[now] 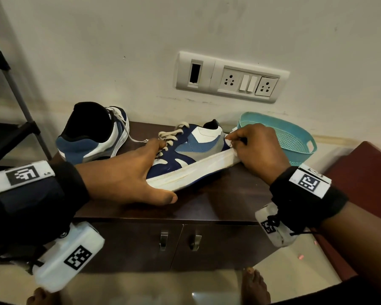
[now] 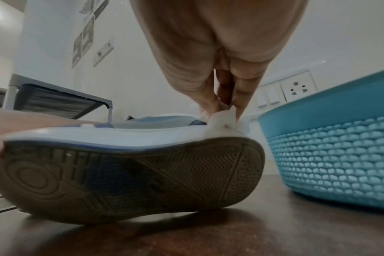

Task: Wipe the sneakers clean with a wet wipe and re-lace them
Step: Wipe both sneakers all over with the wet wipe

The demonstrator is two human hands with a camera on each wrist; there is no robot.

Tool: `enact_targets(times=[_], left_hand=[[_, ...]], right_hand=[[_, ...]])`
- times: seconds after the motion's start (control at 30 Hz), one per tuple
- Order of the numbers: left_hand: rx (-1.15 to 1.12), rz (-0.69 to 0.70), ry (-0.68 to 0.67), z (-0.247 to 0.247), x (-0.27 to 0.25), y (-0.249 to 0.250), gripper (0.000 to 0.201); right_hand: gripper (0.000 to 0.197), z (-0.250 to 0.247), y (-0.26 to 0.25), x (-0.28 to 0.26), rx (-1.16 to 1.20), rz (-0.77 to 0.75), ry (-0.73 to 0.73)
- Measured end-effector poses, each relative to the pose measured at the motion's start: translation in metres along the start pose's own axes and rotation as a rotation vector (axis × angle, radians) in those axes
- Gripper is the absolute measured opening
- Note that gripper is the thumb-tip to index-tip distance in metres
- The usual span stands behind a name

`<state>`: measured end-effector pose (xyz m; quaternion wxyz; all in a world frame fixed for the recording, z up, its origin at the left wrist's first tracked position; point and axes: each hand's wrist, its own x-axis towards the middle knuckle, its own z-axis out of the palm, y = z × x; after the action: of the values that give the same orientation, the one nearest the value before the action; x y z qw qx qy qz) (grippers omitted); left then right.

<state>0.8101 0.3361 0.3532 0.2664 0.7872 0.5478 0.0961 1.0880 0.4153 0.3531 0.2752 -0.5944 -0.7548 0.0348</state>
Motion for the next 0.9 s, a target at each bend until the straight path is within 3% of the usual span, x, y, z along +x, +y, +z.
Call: enact_targets(times=[0.17, 0.37, 0.47, 0.63, 0.8, 0.9], left_hand=[[0.018, -0.005, 0.003, -0.005, -0.002, 0.0, 0.106], [0.026, -0.044, 0.005, -0.006, -0.003, 0.004, 0.107], [0.006, -0.059, 0.01, -0.006, -0.003, 0.004, 0.105], [-0.017, -0.067, 0.007, -0.008, -0.003, 0.004, 0.103], [0.013, -0.065, 0.011, -0.006, -0.002, 0.003, 0.106], [0.015, -0.08, 0.01, -0.006, -0.001, 0.002, 0.106]], right_hand=[[0.017, -0.002, 0.001, 0.0, 0.104, 0.022, -0.001], [0.021, 0.003, 0.001, 0.007, 0.107, 0.084, -0.012], [0.022, 0.007, -0.012, -0.012, 0.129, -0.019, 0.08], [0.021, 0.011, -0.011, -0.04, 0.089, -0.359, 0.11], [0.024, 0.005, 0.013, -0.019, 0.02, -0.175, 0.156], [0.021, 0.015, -0.012, -0.041, 0.089, -0.31, 0.159]])
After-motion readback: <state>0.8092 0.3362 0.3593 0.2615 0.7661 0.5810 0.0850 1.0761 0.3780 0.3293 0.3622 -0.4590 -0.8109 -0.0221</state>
